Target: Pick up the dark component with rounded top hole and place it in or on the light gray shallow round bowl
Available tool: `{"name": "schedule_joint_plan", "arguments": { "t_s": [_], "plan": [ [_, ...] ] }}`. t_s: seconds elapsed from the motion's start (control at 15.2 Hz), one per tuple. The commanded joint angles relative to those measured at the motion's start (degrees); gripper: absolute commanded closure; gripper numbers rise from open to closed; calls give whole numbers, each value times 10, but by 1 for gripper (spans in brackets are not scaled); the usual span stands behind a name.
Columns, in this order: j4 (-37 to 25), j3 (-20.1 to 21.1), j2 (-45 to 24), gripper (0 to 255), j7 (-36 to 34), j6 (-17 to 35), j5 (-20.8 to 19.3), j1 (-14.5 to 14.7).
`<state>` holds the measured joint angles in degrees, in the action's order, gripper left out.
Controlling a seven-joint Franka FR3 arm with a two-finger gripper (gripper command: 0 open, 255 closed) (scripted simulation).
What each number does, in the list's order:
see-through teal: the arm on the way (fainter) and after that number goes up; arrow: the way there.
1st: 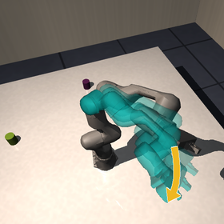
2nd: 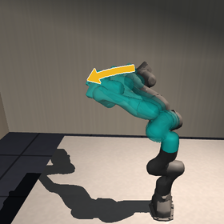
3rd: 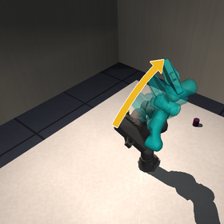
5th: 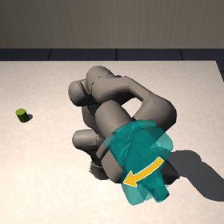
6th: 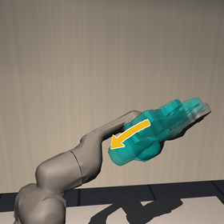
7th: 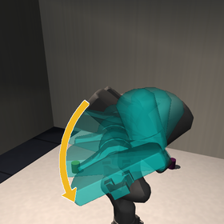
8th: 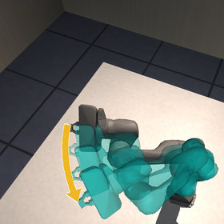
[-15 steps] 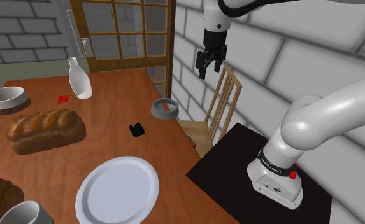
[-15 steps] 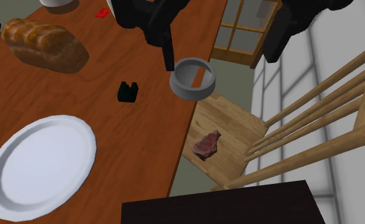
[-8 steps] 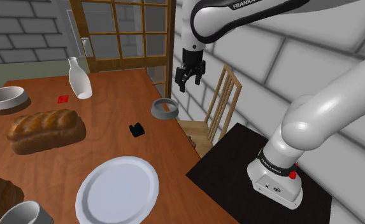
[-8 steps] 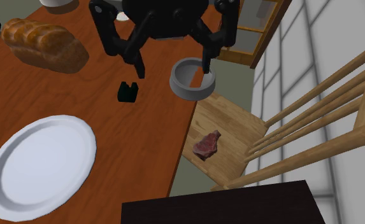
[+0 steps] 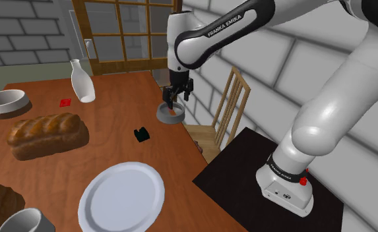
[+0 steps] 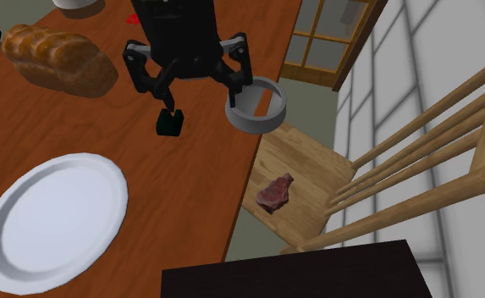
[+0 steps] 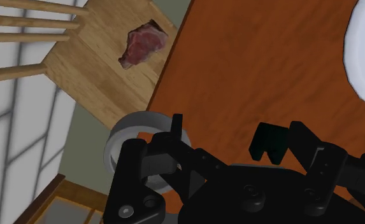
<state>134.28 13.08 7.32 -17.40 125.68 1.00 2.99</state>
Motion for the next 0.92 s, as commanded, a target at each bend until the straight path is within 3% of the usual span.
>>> {"name": "schedule_joint_plan", "arguments": {
  "t_s": [0.0, 0.86],
  "plan": [
    [-21, 8, -43, 0, -15, 25, -8, 3],
    [-214, 7, -330, 0, -97, 125, -87, 52]
  ]
}}
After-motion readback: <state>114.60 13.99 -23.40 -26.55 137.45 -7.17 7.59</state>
